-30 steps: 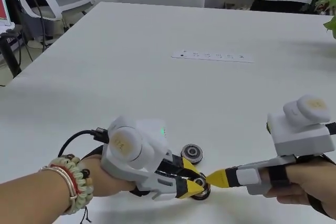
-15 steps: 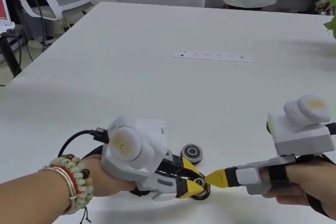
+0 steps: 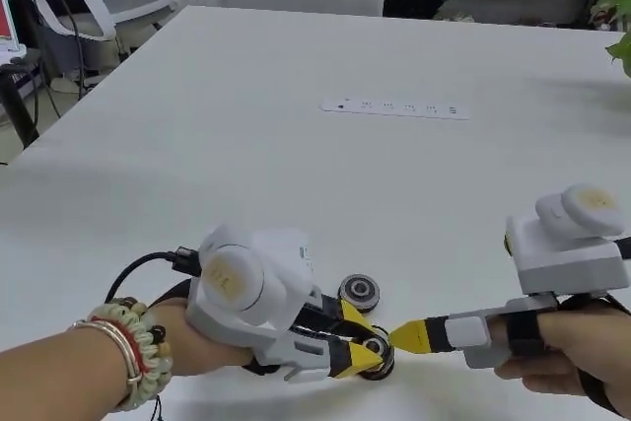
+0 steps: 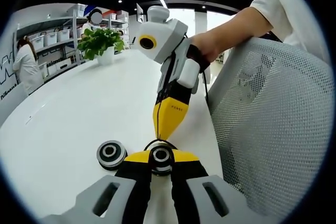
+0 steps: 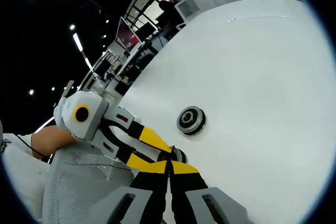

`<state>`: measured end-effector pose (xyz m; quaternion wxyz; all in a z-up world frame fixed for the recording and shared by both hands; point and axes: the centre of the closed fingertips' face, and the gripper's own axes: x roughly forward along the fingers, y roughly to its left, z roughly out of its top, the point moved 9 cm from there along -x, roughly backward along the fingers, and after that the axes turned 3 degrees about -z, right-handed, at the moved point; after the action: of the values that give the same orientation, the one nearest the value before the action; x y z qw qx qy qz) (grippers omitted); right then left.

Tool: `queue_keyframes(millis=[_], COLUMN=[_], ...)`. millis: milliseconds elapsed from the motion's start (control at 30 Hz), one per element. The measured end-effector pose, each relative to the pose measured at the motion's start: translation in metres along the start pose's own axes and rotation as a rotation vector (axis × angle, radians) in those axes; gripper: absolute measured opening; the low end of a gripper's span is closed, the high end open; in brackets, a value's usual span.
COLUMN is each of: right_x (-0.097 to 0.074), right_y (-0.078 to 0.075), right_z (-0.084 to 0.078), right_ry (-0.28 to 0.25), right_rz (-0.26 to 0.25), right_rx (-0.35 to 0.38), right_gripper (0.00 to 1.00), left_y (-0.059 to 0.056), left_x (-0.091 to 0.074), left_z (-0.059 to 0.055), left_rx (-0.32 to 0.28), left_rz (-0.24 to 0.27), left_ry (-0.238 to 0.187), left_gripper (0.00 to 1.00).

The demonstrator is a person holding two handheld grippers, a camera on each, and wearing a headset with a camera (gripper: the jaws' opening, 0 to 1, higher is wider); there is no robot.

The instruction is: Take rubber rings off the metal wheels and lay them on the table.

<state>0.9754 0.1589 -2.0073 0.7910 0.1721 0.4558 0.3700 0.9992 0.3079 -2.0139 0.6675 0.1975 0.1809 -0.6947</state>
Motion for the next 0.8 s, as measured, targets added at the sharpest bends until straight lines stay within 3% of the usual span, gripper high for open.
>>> queue_keyframes(millis=[200,367,500,800], right_x=[0.002,0.002,0.001,-0.001], right_y=[0.0,0.002,0.0,0.0], right_z=[-0.002,-0.003,-0.002,-0.001], right_ry=[0.016,0.019,0.014,0.007], right_rz=[-0.032,-0.043,-0.039,-0.039], right_rx=[-0.025,-0.049,-0.049,-0.043], right_gripper=[0.0,0.0,0.0,0.0], left_y=[0.0,0.0,0.001,0.0], left_x=[0.0,0.001,-0.002,-0.009], left_z=[0.002,0.006,0.008,0.02], left_rx=[-0.007,-0.019,-0.014,0.031], left_rz=[0.005,0.002,-0.002,-0.016], left_ry=[0.009,0.046,0.076,0.057], left_gripper=[0.08,0.09,0.18,0.31])
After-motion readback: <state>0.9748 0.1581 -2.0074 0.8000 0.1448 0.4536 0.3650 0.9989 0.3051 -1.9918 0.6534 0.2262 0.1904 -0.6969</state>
